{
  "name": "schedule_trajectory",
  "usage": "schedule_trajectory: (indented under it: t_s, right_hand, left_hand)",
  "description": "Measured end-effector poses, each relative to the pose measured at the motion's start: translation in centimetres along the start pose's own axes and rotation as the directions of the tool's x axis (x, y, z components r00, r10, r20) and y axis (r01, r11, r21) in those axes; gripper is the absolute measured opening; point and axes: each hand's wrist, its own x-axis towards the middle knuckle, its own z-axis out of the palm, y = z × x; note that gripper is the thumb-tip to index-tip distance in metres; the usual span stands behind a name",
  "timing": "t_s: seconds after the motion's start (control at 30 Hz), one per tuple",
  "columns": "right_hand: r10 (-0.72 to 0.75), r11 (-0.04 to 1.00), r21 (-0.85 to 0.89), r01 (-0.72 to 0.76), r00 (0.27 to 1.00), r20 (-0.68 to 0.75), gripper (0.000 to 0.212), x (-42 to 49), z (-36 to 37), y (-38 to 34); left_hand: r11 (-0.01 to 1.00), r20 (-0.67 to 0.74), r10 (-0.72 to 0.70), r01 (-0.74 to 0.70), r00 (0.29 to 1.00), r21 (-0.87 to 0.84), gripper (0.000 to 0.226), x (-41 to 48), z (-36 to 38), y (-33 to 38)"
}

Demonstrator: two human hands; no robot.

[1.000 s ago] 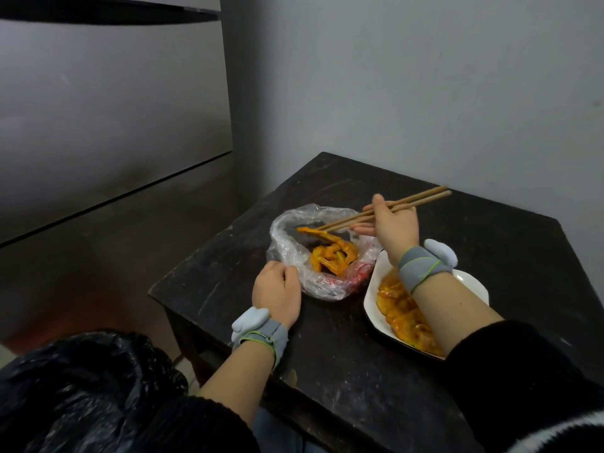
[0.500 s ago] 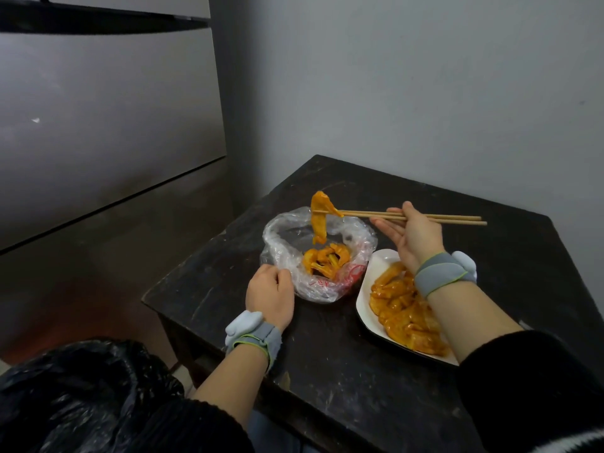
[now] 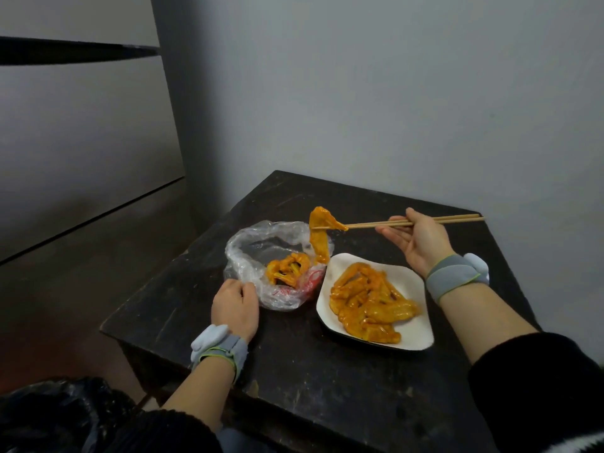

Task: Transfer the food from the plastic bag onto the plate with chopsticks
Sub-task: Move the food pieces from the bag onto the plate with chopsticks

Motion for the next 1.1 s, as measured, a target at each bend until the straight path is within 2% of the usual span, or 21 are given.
schedule_trajectory:
  t_s: [0.2, 0.4, 0.67, 0.77, 0.83, 0.93, 0.97, 1.1]
  right_hand:
    - [-0.056, 0.994, -0.095, 0.049, 0.996, -0.07, 0.03, -0.6, -3.6, -3.2]
    - [-0.103, 0.963, -0.264, 0.053, 0.978, -0.182, 0.03, -0.9, -6.6, -5.5]
    - [-0.276, 0.873, -0.463, 0.152, 0.937, -0.214, 0.027, -2.1, -5.3, -6.6]
    - [-0.3, 0.845, -0.51, 0.159, 0.931, -0.208, 0.024, -2.1, -4.8, -6.3]
    - [-0.325, 0.8, -0.58, 0.157, 0.925, -0.198, 0.026, -2.1, -4.5, -5.6]
    - [-0.403, 0.683, -0.705, 0.189, 0.903, -0.148, 0.049, 0.7, -5.3, -4.3]
    - [-0.401, 0.659, -0.726, 0.197, 0.909, -0.118, 0.05, 0.5, -4.9, -4.0]
    - [-0.414, 0.533, -0.81, 0.247, 0.91, 0.005, 0.03, -3.5, -1.2, -3.5]
  left_hand:
    - [1.0, 0.025, -0.001, 0.001, 1.0, 0.023, 0.032, 0.1, -0.1, 0.0]
    - [0.999, 0.034, 0.018, -0.019, 0.999, 0.044, 0.032, -0.2, -0.2, 0.1]
    - [0.995, 0.041, 0.022, -0.026, 0.999, 0.093, 0.03, -0.1, -0.2, 0.1]
    - [0.997, 0.037, 0.024, -0.027, 0.999, 0.076, 0.031, -0.1, -0.1, 0.1]
    - [0.997, 0.035, 0.029, -0.032, 0.999, 0.073, 0.03, -0.1, -0.2, 0.1]
    - [0.997, 0.04, 0.021, -0.024, 0.999, 0.074, 0.03, -0.1, -0.2, 0.1]
    - [0.997, 0.041, 0.019, -0.022, 0.999, 0.074, 0.03, -0.1, -0.2, 0.1]
    - [0.997, 0.035, 0.023, -0.026, 0.999, 0.07, 0.031, -0.2, -0.1, 0.0]
